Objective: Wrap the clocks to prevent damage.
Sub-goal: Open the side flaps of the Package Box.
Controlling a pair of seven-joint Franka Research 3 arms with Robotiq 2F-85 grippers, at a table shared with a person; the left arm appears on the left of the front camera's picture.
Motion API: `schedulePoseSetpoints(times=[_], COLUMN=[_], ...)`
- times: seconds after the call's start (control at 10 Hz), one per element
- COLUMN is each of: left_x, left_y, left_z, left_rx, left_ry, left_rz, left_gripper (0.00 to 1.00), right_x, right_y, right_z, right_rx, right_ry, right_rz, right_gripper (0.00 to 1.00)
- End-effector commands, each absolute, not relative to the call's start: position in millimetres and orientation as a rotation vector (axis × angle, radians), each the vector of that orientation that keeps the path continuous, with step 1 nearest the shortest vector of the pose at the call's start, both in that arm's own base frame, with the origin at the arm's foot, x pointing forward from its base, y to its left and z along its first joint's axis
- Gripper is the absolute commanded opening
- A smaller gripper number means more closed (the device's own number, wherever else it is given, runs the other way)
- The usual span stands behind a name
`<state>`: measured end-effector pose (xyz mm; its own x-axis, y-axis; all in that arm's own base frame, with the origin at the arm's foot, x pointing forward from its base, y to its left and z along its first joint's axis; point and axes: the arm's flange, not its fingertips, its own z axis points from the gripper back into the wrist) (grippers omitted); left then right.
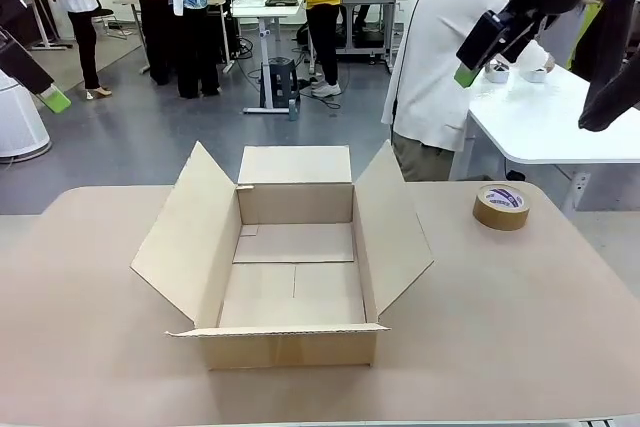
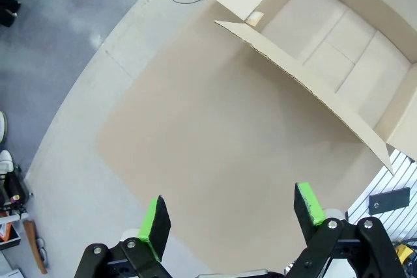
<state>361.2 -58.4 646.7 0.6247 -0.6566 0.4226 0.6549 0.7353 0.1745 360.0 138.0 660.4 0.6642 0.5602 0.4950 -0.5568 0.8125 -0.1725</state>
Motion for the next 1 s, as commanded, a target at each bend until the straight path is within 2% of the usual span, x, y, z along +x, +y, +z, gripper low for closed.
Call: schedulePoseSetpoints(times=[0.0, 0.3, 0.4, 0.5, 0.7, 0.9], left_x=[370.4, 367.1, 379.8, 380.6, 395.7, 413.6], left_y=[-53.9, -57.1, -38.1, -16.4, 16.3, 40.9], left_z=[633.4, 637.4, 645.6, 652.8, 663.7, 656.9], left_rx=[-0.016, -0.004, -0.133, -0.318, -0.48, -0.525], left_ry=[-0.46, -0.464, -0.498, -0.557, -0.504, -0.451], left_rz=[-0.747, -0.747, -1.024, -1.197, -1.331, -1.384], left_gripper=[1.0, 1.0, 1.0, 1.0, 1.0, 1.0], right_x=[361.4, 362.0, 374.1, 382.1, 398.4, 413.3], right_y=[133.8, 136.6, 108.8, 80.7, 36.7, 1.2], right_z=[645.4, 651.7, 658.2, 665.3, 672.3, 672.2], right_rx=[-0.002, -0.007, 0.224, 0.415, 0.48, 0.438], right_ry=[-0.579, -0.558, -0.663, -0.663, -0.678, -0.686], right_rz=[0.624, 0.627, 0.874, 0.93, 0.993, 1.024], right_gripper=[1.0, 1.0, 1.0, 1.0, 1.0, 1.0])
